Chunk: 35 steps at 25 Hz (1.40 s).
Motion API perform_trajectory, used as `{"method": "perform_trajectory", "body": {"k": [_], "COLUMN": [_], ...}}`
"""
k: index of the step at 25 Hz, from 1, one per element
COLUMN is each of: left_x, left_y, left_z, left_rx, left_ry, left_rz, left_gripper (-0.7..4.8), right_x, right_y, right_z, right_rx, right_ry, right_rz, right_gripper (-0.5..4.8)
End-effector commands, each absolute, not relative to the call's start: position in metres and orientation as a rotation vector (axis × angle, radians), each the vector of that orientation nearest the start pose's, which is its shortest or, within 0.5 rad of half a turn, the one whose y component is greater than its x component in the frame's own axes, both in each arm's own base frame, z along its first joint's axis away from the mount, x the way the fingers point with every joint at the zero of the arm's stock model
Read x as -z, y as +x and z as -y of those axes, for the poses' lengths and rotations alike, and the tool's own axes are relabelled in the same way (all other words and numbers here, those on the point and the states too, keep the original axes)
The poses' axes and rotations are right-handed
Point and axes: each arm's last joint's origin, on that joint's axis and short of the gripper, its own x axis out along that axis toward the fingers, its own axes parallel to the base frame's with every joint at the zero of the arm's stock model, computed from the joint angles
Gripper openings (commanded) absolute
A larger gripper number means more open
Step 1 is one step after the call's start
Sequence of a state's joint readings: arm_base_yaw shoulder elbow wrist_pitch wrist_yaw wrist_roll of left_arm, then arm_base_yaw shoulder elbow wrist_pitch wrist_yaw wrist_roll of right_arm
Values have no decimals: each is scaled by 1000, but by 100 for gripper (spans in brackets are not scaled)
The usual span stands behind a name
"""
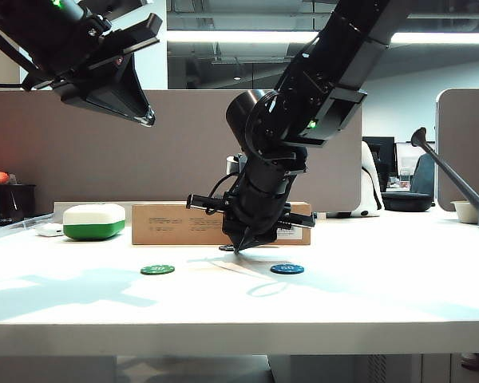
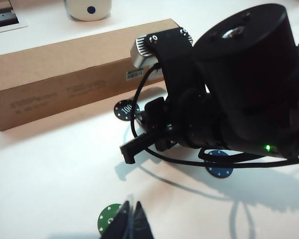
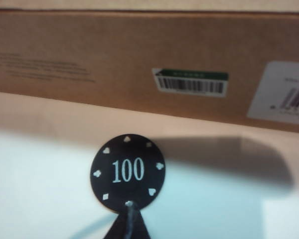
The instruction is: Push the chip with the highest value in the row forward next to the rectangular box.
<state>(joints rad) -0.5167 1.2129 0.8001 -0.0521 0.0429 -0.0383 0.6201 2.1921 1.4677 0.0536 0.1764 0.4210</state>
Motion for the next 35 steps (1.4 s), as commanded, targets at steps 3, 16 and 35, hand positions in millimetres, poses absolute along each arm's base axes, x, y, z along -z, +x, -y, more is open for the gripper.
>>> {"method": "perform_trajectory", "body": {"k": [3, 16, 35], "left_x": [-266, -266, -266], "left_y": [228, 228, 228], "left_z": [131, 131, 131], "left_rx": [544, 544, 544], "left_ry": [74, 74, 74], "left_rz": [-455, -454, -454], "left_gripper": [-5, -5, -5], "right_x": [-139, -135, -210], "right_y": [388, 394, 371], "right_z": [-272, -274, -257], "right_rx": [-304, -299, -226], "right_ry": [143, 170, 93], "right_rz": [-696, -619, -618], "right_gripper": [-6, -6, -6]}}
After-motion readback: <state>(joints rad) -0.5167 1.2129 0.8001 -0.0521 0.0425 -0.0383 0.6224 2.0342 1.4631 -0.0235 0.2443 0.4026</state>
